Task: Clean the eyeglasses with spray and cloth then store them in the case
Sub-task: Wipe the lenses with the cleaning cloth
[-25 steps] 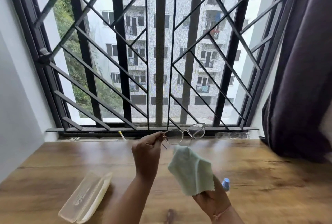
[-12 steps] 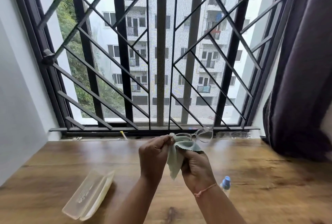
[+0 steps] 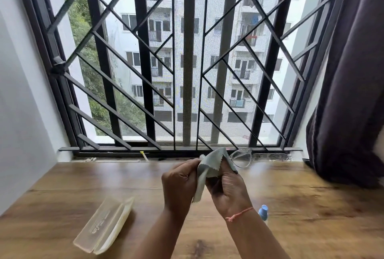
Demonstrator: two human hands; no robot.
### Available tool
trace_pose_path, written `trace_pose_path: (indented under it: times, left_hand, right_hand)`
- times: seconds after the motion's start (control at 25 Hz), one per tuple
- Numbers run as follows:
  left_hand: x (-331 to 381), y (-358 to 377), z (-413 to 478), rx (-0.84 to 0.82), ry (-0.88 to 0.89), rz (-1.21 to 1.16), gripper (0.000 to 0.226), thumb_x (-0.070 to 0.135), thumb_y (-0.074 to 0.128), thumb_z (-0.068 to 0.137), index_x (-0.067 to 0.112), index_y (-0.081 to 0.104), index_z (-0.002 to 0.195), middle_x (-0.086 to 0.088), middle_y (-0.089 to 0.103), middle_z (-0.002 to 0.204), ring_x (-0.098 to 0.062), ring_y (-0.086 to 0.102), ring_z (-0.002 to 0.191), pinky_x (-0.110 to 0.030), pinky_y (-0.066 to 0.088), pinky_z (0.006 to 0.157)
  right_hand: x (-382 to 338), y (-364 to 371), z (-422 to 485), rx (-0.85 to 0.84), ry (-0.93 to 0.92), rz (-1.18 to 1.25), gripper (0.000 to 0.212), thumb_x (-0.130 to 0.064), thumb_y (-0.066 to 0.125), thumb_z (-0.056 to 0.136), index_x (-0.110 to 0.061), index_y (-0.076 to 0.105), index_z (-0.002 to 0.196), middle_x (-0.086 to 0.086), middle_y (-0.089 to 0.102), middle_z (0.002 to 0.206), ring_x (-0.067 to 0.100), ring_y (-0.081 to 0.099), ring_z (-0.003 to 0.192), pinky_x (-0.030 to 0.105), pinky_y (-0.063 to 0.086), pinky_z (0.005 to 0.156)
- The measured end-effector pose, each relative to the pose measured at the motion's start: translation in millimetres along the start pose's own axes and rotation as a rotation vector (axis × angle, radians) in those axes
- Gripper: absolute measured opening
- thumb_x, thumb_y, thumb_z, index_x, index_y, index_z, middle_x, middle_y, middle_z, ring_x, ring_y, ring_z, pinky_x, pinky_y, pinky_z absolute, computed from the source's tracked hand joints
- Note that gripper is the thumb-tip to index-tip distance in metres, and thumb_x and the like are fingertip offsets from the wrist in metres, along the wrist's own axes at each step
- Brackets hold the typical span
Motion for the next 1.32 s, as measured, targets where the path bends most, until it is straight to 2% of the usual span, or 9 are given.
trace_pose_path:
  times: [0.16,0.28,0.36,0.48,0.6,0.8,1.04,1.16,1.32]
  left_hand:
    - [-3.6,-3.6,2.4,0.021,-0.025,0.034,0.019,0.003,0.064,0.066,0.013,0.077,0.076,0.003,0.074,0.073,0.003,0.062,0.078,0.003,0.039,0.067]
    - [-6.2,-6.4,1.8,0.038,-0.039,0.027,0.019,-0.002,0.069,0.063,0.011,0.077,0.075,0.007,0.072,0.073,0.009,0.059,0.077,0.003,0.040,0.067]
    - [-7.6,-7.3,2.3,0.042,-0.039,0.045,0.018,-0.003,0.068,0.063,0.010,0.076,0.074,0.002,0.073,0.072,0.009,0.058,0.077,0.003,0.040,0.067]
    - [-7.2,-7.1,0.8,0.040,-0.027,0.061,0.019,-0.002,0.064,0.061,0.008,0.076,0.073,-0.003,0.074,0.070,0.008,0.057,0.076,0.004,0.038,0.067]
    - [-3.2,-5.6,-6.5,0.002,-0.019,0.038,0.017,0.003,0.066,0.063,0.012,0.076,0.075,0.000,0.074,0.073,0.005,0.061,0.076,0.000,0.043,0.065]
    - [11.2,-8.7,-10.8,-0.020,0.047,0.029,0.022,0.018,0.055,0.073,0.015,0.076,0.079,0.010,0.073,0.077,0.007,0.060,0.075,0.003,0.037,0.065]
    - [8.3,-12.1,-2.7,0.028,0.025,0.068,0.021,0.001,0.066,0.064,0.012,0.077,0.078,0.002,0.074,0.076,0.000,0.063,0.077,-0.003,0.044,0.069]
    - [8.3,-13.9,-2.0,0.043,0.021,0.084,0.021,0.001,0.065,0.065,0.011,0.077,0.078,0.002,0.075,0.076,-0.003,0.066,0.072,-0.014,0.050,0.066]
    - [5.0,-17.3,-1.7,0.070,-0.026,0.062,0.023,0.001,0.062,0.064,0.012,0.077,0.078,0.002,0.074,0.075,-0.001,0.064,0.078,-0.009,0.048,0.067]
  right_hand:
    - [1.0,-5.1,-4.0,-0.074,0.097,0.000,0.025,-0.018,0.063,0.069,0.001,0.064,0.085,0.016,0.073,0.073,0.021,0.071,0.060,0.027,0.057,0.050]
    - [1.7,-11.0,-6.9,-0.148,0.140,-0.056,0.021,-0.003,0.053,0.081,0.001,0.073,0.075,0.014,0.073,0.073,0.020,0.070,0.061,0.026,0.057,0.052]
    - [2.5,-12.5,-9.8,-0.190,0.134,-0.104,0.025,0.009,0.050,0.069,0.001,0.074,0.075,0.016,0.071,0.072,0.020,0.068,0.060,0.024,0.056,0.053]
    - [5.8,-10.7,-11.9,-0.190,0.078,-0.166,0.033,0.017,0.047,0.064,0.006,0.064,0.090,0.018,0.065,0.075,0.022,0.063,0.061,0.022,0.052,0.051]
    - [9.3,-6.4,-10.9,-0.093,0.020,-0.191,0.029,0.025,0.046,0.066,0.003,0.060,0.078,0.011,0.065,0.061,0.016,0.062,0.051,0.020,0.051,0.046]
    - [8.8,3.4,-12.5,0.051,0.027,-0.076,0.018,-0.002,0.074,0.050,-0.002,0.063,0.063,0.008,0.063,0.056,0.013,0.059,0.045,0.019,0.050,0.043]
    - [-0.4,-0.7,-10.9,-0.006,0.010,-0.038,0.029,-0.027,0.067,0.060,-0.004,0.063,0.078,0.011,0.069,0.062,0.021,0.067,0.052,0.029,0.056,0.048]
    - [-1.1,-5.3,-12.5,-0.083,0.043,-0.065,0.027,-0.022,0.064,0.064,-0.001,0.063,0.081,0.013,0.071,0.066,0.022,0.068,0.055,0.030,0.057,0.050]
    - [-3.9,-9.2,-15.2,-0.218,0.115,-0.096,0.018,0.007,0.057,0.065,0.005,0.069,0.079,0.020,0.071,0.076,0.026,0.070,0.066,0.032,0.058,0.056]
Point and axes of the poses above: each hand's wrist, its own z-axis towards the middle knuckle, its own y-axis out of the palm, x = y × z, the point moved 4 cm from there along z, towards the middle knuckle
